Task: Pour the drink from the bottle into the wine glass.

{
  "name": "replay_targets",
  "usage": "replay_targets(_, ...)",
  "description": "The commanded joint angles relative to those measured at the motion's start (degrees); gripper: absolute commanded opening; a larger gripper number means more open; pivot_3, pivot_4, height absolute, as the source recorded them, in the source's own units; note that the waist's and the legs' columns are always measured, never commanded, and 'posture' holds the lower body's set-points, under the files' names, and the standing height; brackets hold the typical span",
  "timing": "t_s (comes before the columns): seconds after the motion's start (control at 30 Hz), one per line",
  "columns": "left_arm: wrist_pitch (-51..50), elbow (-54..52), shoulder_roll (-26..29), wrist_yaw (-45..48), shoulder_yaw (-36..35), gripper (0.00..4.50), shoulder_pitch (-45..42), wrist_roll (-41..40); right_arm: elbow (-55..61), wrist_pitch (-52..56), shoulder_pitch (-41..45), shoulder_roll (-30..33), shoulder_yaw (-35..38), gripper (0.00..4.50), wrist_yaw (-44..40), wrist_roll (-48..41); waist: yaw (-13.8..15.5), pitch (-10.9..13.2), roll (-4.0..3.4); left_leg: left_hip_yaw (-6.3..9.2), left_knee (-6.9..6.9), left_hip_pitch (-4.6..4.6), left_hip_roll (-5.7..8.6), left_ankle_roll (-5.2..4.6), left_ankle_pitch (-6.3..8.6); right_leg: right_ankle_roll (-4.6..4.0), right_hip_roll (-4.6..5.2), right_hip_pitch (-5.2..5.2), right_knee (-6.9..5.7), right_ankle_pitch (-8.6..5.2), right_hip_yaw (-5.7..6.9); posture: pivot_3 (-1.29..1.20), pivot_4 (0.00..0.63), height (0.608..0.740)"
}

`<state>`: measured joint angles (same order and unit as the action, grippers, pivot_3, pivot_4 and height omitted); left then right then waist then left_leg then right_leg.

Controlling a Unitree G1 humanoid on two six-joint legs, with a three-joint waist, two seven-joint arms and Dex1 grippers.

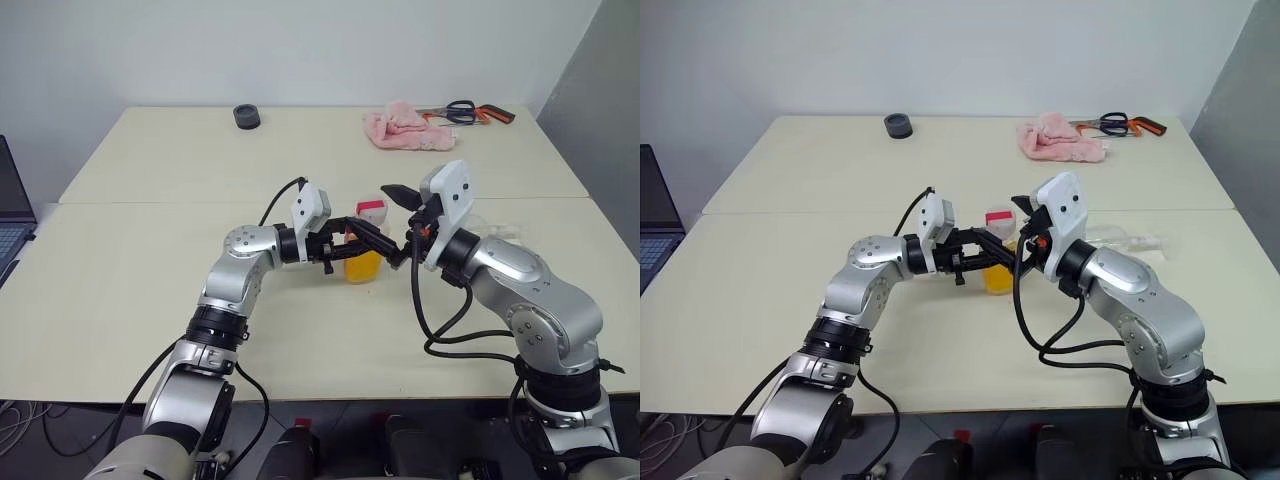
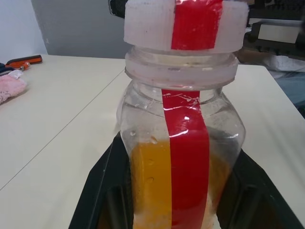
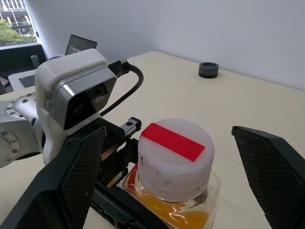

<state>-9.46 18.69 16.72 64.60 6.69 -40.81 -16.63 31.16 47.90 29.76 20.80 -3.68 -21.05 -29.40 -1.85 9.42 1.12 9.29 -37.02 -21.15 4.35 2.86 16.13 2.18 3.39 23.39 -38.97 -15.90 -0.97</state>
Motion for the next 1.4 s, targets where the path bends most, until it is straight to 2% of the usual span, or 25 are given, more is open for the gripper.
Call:
replay_targets(0.03,1.59,-1.93,0.16,0.18,-0.58,1.67,-0.63,-0.7,0.97,-1.55,0.72,-0.51,-0.18,4.5,-0.13,0.36,-0.01,0.0,0.0,0.0,0.0,0.0,0.0,0.0,0.0,0.0,0.0,0.0,0.0,0.0,0.0,0.0,0.15,0.74)
replay_targets(0.13,1.6,-1.9,0.17,0.21,-0.55,1.67,-0.67,-0.67,0.85,-1.73,0.66,-0.56,-0.25,4.5,-0.24,0.75,-0.01,0.0,0.0,0.0,0.0,0.0,0.0,0.0,0.0,0.0,0.0,0.0,0.0,0.0,0.0,0.0,0.15,0.74)
replay_targets(0.23,1.6,-1.98,0.2,0.21,-0.54,1.67,-0.69,-0.65,0.83,-1.77,0.55,-0.67,-0.25,3.91,-0.44,1.05,0.0,0.0,0.0,0.0,0.0,0.0,0.0,0.0,0.0,0.0,0.0,0.0,0.0,0.0,0.0,0.0,0.15,0.74)
replay_targets(0.43,1.56,-2.09,0.26,0.19,-0.54,1.67,-0.67,-0.65,0.79,-1.8,0.41,-0.99,-0.15,1.84,-0.65,1.04,-0.01,0.0,0.0,0.0,0.0,0.0,0.0,0.0,0.0,0.0,0.0,0.0,0.0,0.0,0.0,0.0,0.15,0.74)
replay_targets(0.93,1.47,-1.79,-0.01,-0.22,-0.59,1.67,-1.48,-0.7,0.42,-7.14,-0.18,-1.41,-0.52,1.81,-1.42,3.28,-0.01,0.0,0.0,0.0,0.0,0.0,0.01,0.0,0.0,0.0,0.0,0.0,0.0,0.0,0.01,0.0,0.15,0.74)
replay_targets(1.4,1.46,-2.92,-0.11,-0.97,-1.15,1.67,-1.04,-1.26,-0.07,-3.85,-1.77,-6.0,4.34,1.76,-0.27,-3.75,-0.03,0.0,0.0,0.01,0.01,0.01,0.0,0.0,0.0,0.0,0.0,0.0,-0.01,0.0,0.0,0.0,0.15,0.74)
